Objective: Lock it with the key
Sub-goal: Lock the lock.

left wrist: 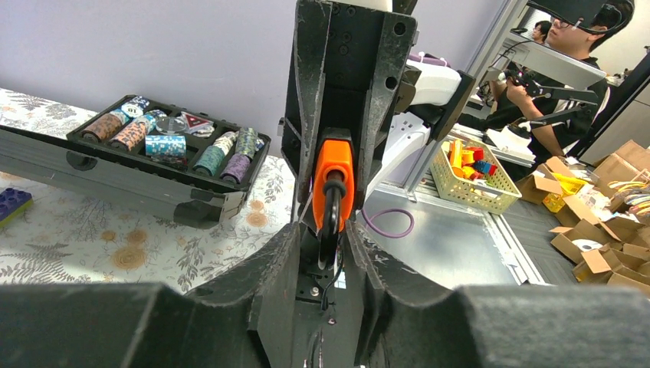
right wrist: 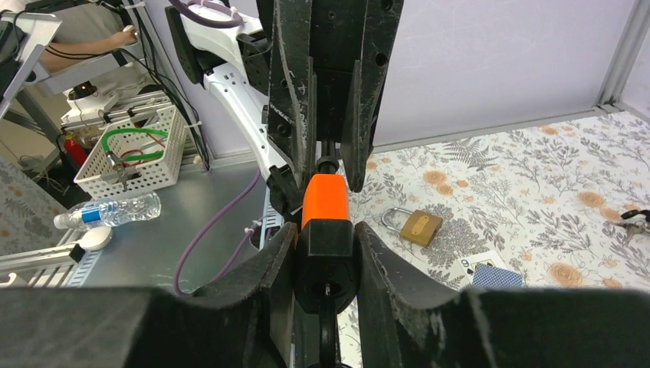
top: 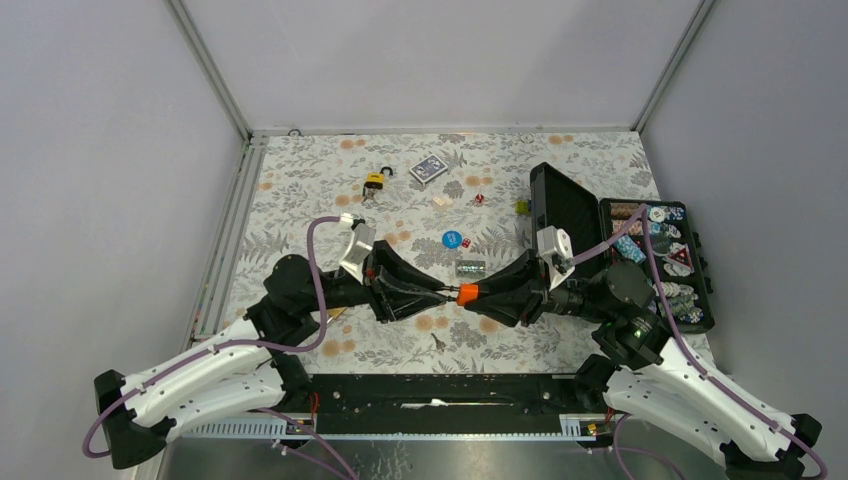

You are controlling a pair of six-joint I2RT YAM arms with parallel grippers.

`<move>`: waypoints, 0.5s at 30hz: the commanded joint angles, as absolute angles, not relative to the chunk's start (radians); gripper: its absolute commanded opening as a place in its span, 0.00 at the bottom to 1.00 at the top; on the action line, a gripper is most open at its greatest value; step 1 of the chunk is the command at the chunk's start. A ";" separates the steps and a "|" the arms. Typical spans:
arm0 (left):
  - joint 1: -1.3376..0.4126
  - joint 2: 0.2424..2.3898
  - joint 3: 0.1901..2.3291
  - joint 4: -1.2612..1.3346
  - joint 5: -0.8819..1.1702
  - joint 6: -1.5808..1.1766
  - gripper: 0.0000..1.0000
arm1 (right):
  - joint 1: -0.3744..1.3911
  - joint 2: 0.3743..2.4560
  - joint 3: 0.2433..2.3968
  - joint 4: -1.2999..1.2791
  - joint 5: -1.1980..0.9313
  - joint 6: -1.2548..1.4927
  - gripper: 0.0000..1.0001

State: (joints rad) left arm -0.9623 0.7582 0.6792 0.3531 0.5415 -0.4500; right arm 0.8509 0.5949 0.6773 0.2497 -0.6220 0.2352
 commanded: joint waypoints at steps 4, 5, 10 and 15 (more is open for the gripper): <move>-0.963 0.758 0.722 0.419 0.547 -0.457 0.31 | 0.854 0.604 0.738 0.281 -0.605 0.254 0.00; -0.964 0.758 0.722 0.418 0.548 -0.457 0.31 | 0.854 0.605 0.737 0.282 -0.605 0.254 0.00; -0.964 0.760 0.723 0.414 0.554 -0.456 0.30 | 0.854 0.597 0.731 0.281 -0.597 0.254 0.00; -0.963 0.768 0.727 0.410 0.561 -0.456 0.25 | 0.854 0.592 0.727 0.284 -0.586 0.259 0.00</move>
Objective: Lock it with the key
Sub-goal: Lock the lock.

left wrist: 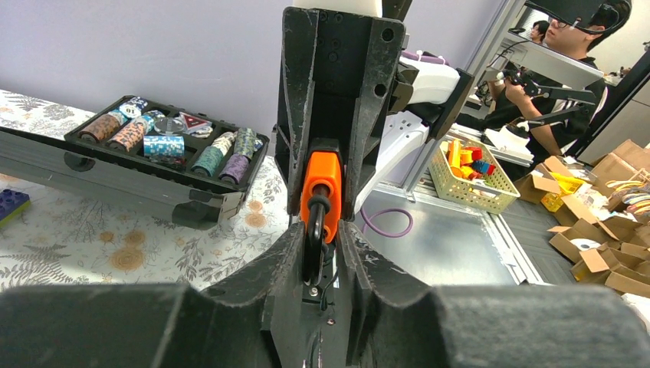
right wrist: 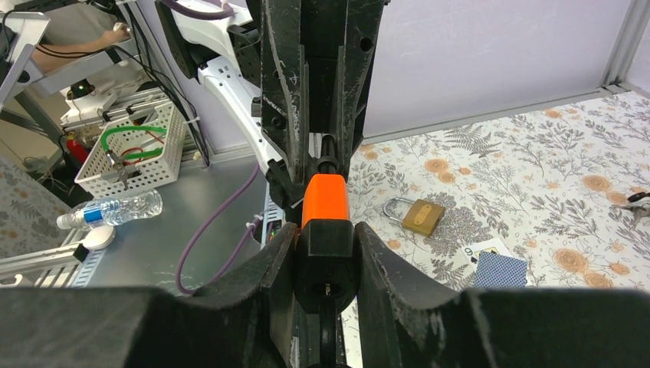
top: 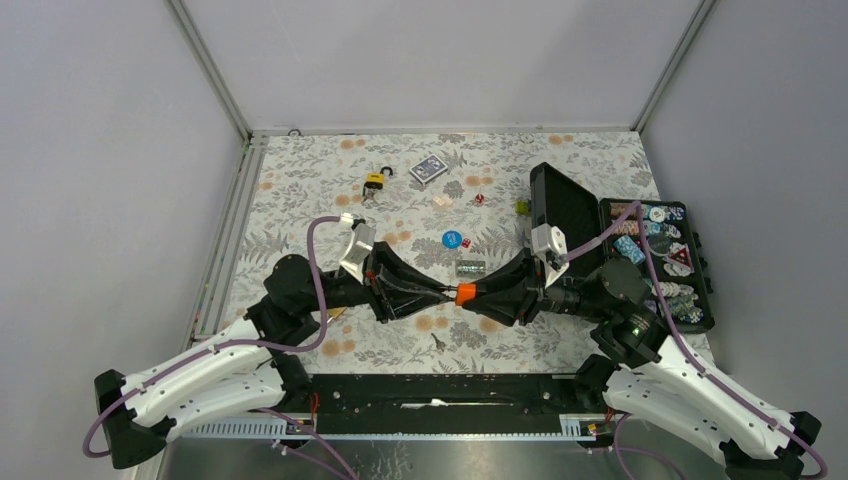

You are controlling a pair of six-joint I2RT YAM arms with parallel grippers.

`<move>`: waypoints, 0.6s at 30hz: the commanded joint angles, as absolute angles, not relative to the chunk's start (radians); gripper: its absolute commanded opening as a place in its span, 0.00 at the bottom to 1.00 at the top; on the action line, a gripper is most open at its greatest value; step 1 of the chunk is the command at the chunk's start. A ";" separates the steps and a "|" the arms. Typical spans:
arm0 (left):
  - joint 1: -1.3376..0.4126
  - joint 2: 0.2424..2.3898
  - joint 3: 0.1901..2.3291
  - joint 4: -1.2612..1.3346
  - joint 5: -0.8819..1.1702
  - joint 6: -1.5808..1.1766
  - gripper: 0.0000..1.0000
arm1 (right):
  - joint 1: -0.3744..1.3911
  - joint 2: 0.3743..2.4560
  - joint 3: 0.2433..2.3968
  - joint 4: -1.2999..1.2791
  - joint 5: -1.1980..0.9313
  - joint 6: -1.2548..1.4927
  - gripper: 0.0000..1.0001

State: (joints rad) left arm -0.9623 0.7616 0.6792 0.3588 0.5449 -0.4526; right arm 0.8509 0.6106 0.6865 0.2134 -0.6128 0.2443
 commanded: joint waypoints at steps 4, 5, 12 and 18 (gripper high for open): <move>-0.964 0.770 0.727 0.410 0.562 -0.457 0.24 | 0.854 0.585 0.719 0.296 -0.574 0.274 0.00; -0.964 0.770 0.726 0.409 0.562 -0.458 0.27 | 0.855 0.583 0.716 0.301 -0.573 0.278 0.00; -0.963 0.769 0.724 0.408 0.562 -0.459 0.25 | 0.854 0.578 0.706 0.312 -0.577 0.282 0.00; -0.964 0.768 0.724 0.408 0.561 -0.456 0.27 | 0.854 0.582 0.704 0.310 -0.581 0.278 0.00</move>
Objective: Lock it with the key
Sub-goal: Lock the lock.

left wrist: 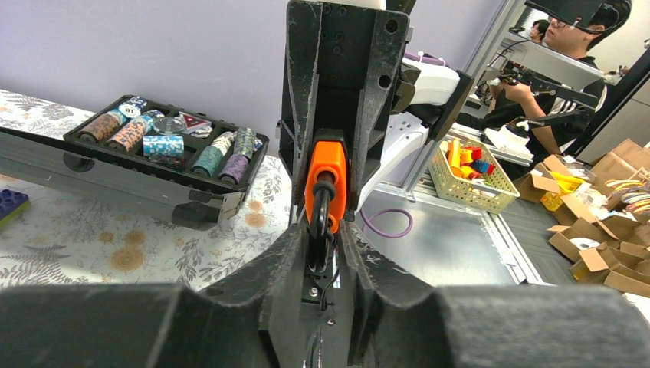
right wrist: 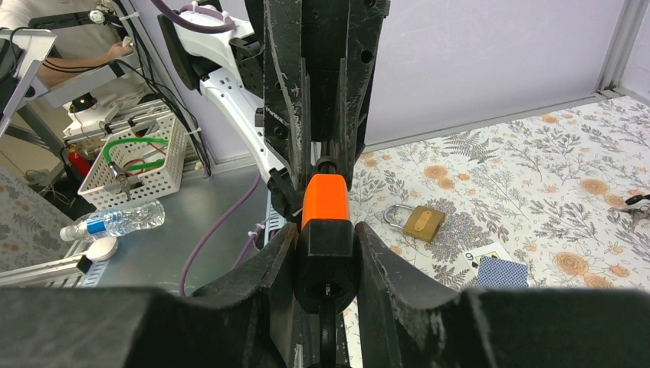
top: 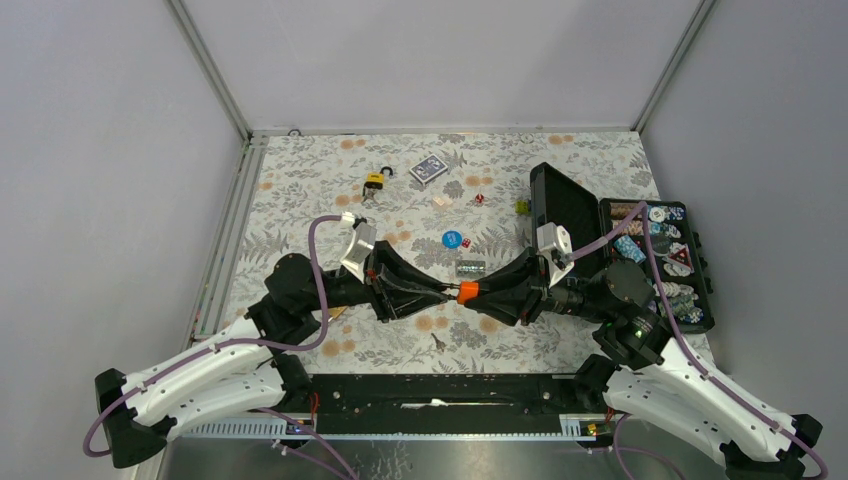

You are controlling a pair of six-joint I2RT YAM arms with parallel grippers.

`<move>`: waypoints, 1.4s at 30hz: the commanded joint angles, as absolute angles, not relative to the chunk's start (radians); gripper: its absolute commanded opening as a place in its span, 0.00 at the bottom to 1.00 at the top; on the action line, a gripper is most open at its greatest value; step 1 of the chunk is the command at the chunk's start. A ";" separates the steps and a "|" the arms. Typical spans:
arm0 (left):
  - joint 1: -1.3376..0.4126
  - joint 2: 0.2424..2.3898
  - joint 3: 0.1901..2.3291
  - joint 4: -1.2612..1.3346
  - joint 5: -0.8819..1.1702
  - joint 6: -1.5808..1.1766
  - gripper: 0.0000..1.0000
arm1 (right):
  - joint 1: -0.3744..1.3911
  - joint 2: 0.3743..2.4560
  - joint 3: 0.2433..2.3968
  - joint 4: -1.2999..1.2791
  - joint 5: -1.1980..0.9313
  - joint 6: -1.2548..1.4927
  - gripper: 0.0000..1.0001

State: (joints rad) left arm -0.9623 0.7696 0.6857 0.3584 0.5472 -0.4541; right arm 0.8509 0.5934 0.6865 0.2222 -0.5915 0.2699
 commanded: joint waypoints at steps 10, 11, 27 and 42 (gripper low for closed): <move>-0.964 0.765 0.725 0.404 0.550 -0.450 0.26 | 0.855 0.587 0.705 0.312 -0.595 0.284 0.00; -0.963 0.767 0.727 0.402 0.548 -0.450 0.26 | 0.854 0.588 0.706 0.311 -0.597 0.285 0.00; -0.963 0.802 0.744 0.379 0.588 -0.423 0.00 | 0.854 0.622 0.745 0.253 -0.584 0.329 0.00; -0.999 0.852 0.753 0.373 0.588 -0.397 0.00 | 0.854 0.632 0.736 0.277 -0.550 0.341 0.00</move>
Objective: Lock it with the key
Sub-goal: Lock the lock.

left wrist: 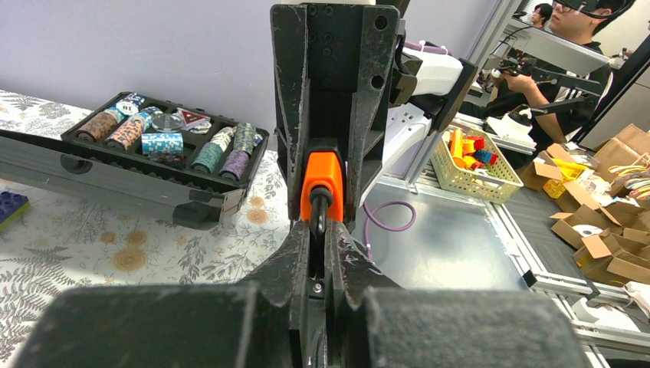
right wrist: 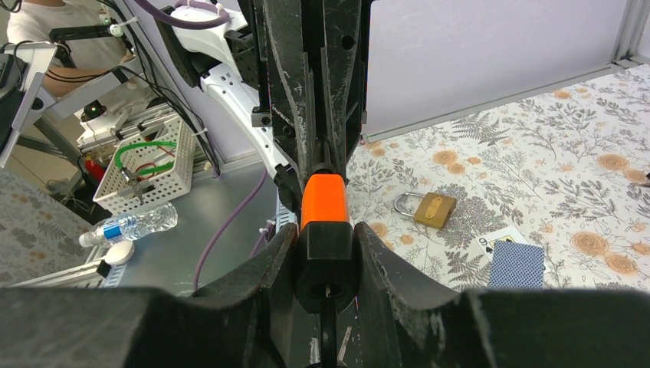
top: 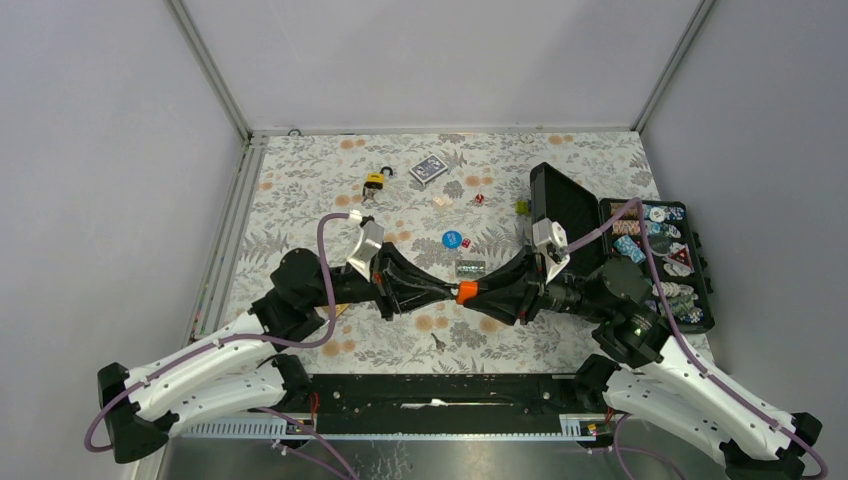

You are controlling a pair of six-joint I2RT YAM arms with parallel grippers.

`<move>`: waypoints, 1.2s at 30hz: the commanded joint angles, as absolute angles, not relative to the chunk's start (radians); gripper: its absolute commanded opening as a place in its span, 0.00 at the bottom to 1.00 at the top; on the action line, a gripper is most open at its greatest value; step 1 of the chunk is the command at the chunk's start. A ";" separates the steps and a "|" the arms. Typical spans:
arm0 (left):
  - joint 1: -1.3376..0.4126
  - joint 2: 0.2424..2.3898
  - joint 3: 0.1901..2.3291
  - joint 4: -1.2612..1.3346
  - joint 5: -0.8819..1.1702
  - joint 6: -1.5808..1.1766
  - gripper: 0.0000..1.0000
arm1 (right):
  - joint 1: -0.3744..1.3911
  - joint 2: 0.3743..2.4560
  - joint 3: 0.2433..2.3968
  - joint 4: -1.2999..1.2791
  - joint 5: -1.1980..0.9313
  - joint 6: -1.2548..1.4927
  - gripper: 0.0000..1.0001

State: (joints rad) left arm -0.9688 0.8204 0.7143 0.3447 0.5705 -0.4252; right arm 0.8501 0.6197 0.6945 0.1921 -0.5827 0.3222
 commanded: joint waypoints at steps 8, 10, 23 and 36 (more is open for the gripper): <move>-1.001 0.811 0.737 0.339 0.545 -0.366 0.00 | 0.854 0.600 0.733 0.241 -0.522 0.307 0.00; -1.001 0.793 0.734 0.313 0.519 -0.349 0.00 | 0.854 0.589 0.732 0.226 -0.514 0.296 0.00; -1.001 0.733 0.726 0.253 0.481 -0.329 0.00 | 0.854 0.571 0.736 0.202 -0.504 0.275 0.00; -1.000 0.712 0.719 0.231 0.364 -0.390 0.00 | 0.854 0.569 0.732 0.195 -0.493 0.284 0.00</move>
State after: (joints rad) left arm -1.0103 0.7475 0.7113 0.2306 0.4381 -0.3733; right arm 0.8577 0.5919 0.6945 0.1413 -0.5499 0.2913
